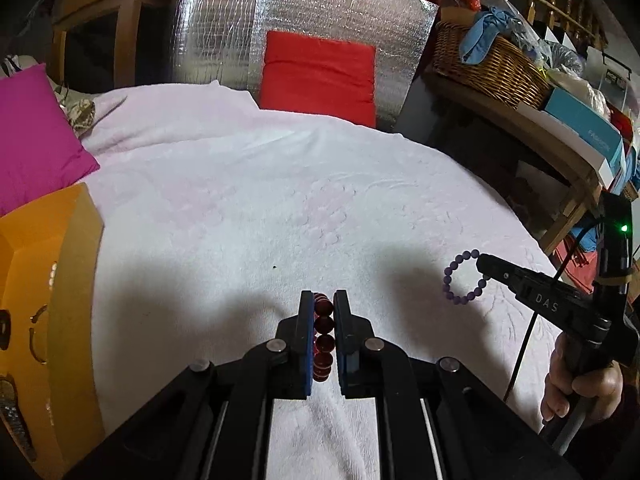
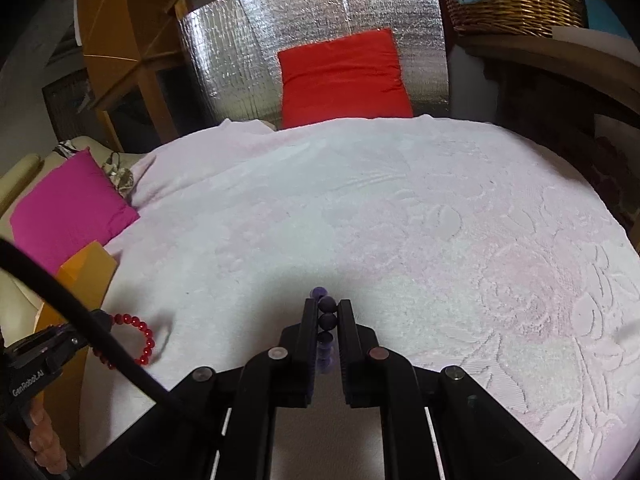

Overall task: Organize jewelry
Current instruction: 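Carry the red and purple bracelets into the orange box and open both tools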

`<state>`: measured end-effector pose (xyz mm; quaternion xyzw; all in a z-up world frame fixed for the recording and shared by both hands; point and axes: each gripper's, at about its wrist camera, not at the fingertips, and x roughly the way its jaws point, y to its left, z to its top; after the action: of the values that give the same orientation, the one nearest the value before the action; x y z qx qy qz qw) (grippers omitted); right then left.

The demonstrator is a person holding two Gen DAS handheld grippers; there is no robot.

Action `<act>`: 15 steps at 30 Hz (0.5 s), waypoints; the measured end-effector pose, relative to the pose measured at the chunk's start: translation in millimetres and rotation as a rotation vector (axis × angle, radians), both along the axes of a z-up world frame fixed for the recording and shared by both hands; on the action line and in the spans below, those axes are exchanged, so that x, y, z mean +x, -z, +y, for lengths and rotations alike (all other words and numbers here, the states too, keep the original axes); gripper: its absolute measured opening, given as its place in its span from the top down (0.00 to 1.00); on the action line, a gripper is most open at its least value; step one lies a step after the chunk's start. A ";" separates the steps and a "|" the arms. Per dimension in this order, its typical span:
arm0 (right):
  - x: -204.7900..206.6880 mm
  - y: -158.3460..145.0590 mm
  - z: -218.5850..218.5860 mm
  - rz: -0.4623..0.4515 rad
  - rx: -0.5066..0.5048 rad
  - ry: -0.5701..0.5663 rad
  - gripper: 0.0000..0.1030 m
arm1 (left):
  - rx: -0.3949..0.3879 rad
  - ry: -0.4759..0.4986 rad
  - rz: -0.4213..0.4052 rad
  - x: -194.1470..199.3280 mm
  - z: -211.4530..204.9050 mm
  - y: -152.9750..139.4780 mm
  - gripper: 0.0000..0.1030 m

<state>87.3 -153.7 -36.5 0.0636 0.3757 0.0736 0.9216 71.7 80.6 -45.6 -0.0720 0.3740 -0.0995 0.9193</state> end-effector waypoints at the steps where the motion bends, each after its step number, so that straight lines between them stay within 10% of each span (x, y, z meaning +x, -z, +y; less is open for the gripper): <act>1: -1.6 -1.4 2.4 -0.006 0.001 -0.006 0.90 | 0.007 -0.003 -0.006 -2.7 0.1 -1.3 0.91; 15: -34.3 -11.4 26.8 -0.063 0.006 -0.027 0.90 | 0.092 -0.087 -0.085 -39.4 10.5 -19.7 0.91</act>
<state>53.0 -126.9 -25.1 0.0589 0.3473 0.0894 0.9316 32.3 91.2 -25.9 -0.0416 0.3352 -0.0453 0.9401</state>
